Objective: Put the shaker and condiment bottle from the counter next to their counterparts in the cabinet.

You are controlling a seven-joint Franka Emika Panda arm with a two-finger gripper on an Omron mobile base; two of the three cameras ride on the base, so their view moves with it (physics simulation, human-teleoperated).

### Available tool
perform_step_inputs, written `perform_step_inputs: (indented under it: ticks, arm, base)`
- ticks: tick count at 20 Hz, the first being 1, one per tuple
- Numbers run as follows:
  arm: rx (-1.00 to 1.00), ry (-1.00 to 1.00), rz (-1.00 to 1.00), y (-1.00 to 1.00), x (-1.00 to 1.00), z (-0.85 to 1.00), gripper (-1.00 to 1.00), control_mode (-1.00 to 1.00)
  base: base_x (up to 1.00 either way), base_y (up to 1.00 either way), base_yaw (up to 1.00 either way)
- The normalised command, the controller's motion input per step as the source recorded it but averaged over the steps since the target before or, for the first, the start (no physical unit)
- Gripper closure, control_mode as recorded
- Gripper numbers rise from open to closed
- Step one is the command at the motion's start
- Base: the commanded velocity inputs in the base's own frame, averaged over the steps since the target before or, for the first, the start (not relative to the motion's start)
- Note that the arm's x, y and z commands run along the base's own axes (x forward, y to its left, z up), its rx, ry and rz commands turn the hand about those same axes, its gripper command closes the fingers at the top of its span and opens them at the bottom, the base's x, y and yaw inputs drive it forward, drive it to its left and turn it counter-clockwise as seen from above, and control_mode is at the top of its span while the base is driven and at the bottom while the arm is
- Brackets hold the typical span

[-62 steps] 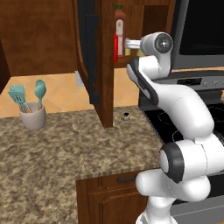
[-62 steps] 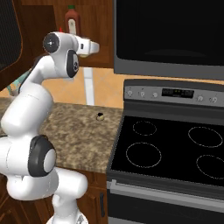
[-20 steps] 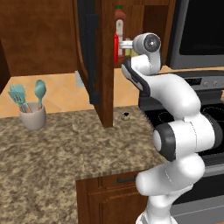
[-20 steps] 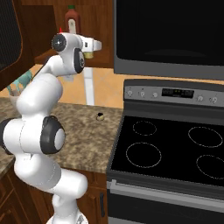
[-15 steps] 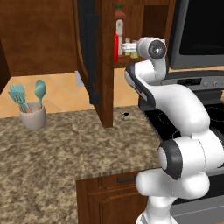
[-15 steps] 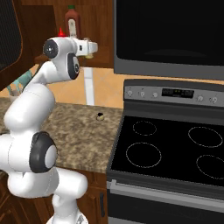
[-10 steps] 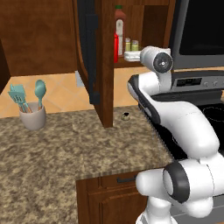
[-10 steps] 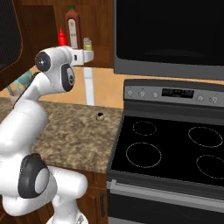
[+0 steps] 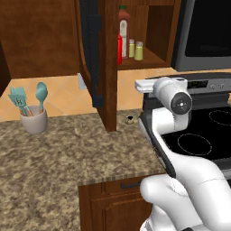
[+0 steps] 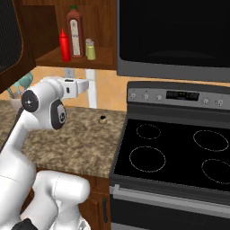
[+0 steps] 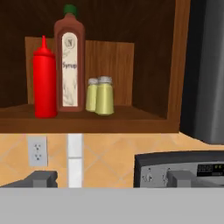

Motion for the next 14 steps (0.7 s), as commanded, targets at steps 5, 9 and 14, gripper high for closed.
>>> perform_step_inputs:
  ticks: [5,9,14]
  arm:
    - [-0.04,0.0,0.06,-0.23,-1.0,-0.66,-1.0,-1.0]
    - [-0.03,0.0,0.06,-0.27,-1.0,-0.57,-1.0,-1.0]
    - [0.0,0.0,0.0,-0.03,-0.43,-0.1,-1.0,-1.0]
  base:
    - [0.0,0.0,0.0]
    - [0.0,0.0,0.0]
    - [0.0,0.0,0.0]
